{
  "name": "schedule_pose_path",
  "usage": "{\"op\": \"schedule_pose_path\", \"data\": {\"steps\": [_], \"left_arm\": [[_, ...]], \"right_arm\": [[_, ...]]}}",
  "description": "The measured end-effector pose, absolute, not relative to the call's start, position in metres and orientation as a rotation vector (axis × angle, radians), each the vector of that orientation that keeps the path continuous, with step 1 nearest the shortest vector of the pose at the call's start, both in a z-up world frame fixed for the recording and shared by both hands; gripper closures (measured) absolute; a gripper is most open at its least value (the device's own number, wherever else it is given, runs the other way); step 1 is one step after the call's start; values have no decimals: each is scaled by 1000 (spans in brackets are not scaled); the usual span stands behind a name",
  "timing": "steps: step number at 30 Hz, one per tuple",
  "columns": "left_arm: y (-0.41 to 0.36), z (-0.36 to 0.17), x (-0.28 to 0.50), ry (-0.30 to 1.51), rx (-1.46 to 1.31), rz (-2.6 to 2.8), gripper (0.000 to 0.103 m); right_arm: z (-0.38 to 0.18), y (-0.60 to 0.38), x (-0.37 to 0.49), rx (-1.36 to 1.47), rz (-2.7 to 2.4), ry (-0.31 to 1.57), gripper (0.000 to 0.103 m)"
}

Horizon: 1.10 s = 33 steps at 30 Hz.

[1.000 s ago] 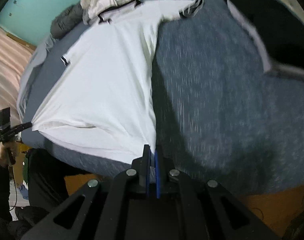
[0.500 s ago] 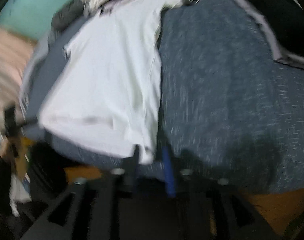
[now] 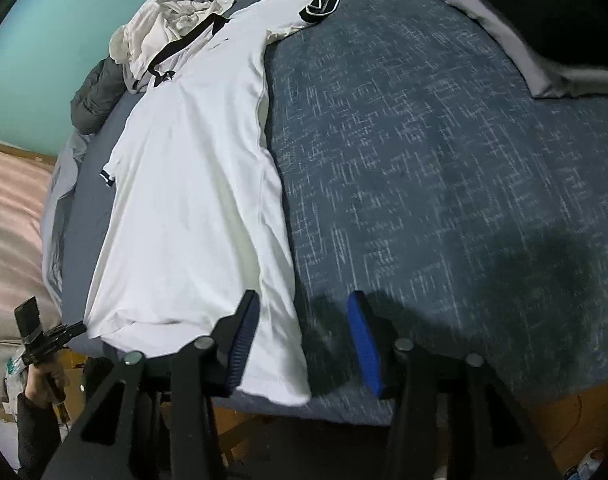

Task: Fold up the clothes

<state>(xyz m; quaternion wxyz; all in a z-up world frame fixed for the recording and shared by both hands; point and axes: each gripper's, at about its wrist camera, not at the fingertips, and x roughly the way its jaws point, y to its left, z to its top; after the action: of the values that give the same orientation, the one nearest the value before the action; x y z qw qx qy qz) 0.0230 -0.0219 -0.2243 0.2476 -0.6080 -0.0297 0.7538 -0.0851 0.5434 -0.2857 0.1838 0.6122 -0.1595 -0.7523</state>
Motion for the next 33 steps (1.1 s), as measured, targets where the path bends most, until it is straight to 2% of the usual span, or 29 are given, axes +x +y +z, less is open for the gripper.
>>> {"op": "schedule_pose_path", "data": {"steps": [5,8,10,12,18,23,26,27,28,29,30,33], "left_arm": [[-19,-223,24,-77,-1654,2051,101],[-17,-223,26,-74,-1650,2046,101],[-16,-222,27,-76,-1646,2041,101],[-16,-221,28,-77,-1640,2036,101],[-11,-222,27,-77,-1627,2020,101],[-5,-221,27,-76,-1618,2013,101],[-4,-220,27,-71,-1617,2015,101],[-4,-219,27,-72,-1615,2017,101],[-4,-218,27,-73,-1614,2018,101],[-4,-218,27,-74,-1613,2021,101],[-4,-217,27,-75,-1611,2023,101],[-4,-216,27,-84,-1605,2026,101]], "right_arm": [[-290,526,-97,1737,-2126,-411,65],[-299,508,-103,1766,-2108,-313,72],[-303,502,-103,1780,-2103,-264,95],[-301,502,-102,1768,-2117,-233,100],[-271,541,-98,1670,-2243,-290,102],[-277,564,-97,1669,-2239,-414,102],[-280,553,-100,1647,-2224,-428,99],[-282,548,-102,1655,-2213,-417,89],[-285,544,-106,1662,-2198,-407,70],[-284,534,-106,1670,-2191,-383,62],[-286,527,-107,1680,-2184,-349,59],[-292,511,-108,1718,-2170,-252,60]]}}
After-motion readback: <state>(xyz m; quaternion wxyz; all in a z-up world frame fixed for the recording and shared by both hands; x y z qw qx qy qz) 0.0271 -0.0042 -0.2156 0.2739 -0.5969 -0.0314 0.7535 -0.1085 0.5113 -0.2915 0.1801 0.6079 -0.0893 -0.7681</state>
